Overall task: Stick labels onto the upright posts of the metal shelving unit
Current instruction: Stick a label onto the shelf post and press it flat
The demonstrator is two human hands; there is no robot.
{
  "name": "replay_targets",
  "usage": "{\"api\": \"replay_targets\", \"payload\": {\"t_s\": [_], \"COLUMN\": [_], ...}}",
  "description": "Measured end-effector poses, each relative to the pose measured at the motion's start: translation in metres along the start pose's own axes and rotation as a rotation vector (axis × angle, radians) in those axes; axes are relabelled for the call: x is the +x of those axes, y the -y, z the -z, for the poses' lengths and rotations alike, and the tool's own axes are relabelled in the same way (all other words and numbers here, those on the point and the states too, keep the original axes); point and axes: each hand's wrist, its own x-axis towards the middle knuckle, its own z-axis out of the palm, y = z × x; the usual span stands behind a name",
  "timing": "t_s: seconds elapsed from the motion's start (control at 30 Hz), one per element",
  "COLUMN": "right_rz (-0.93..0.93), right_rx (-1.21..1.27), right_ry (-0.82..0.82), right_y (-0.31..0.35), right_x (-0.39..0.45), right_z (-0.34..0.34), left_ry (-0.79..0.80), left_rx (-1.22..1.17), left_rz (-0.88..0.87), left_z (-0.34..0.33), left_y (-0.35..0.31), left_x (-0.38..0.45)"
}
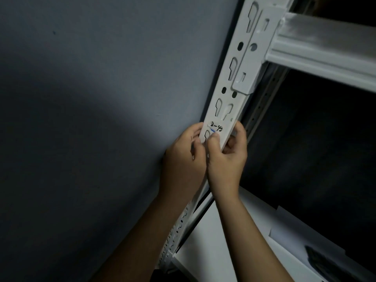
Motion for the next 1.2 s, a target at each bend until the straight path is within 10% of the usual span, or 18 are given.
{"api": "replay_targets", "payload": {"t_s": [0.2,0.37,0.63,1.2], "right_rz": [0.005,0.841,1.259,1.161], "right_rx": [-0.108,-0.870,-1.423,-1.297], "right_ry": [0.085,-0.016,0.207,0.180], "right_y": [0.011,0.030,0.040,0.030], "right_x": [0.003,0.011,0.044,0.046], "right_z": [0.020,0.033,0.038,0.034], "left_ry": [0.012,0.163,0.329,0.338], "left_rx": [-0.033,-0.131,-0.295,-0.245], "left_rz": [0.007,0.103,0.132,0.154], "left_z": [-0.001,-0.011,-0.007,-0.003], "left_y": [-0.001,0.008,0.009,0.001], "left_x": [0.001,0.009,0.020,0.018]}}
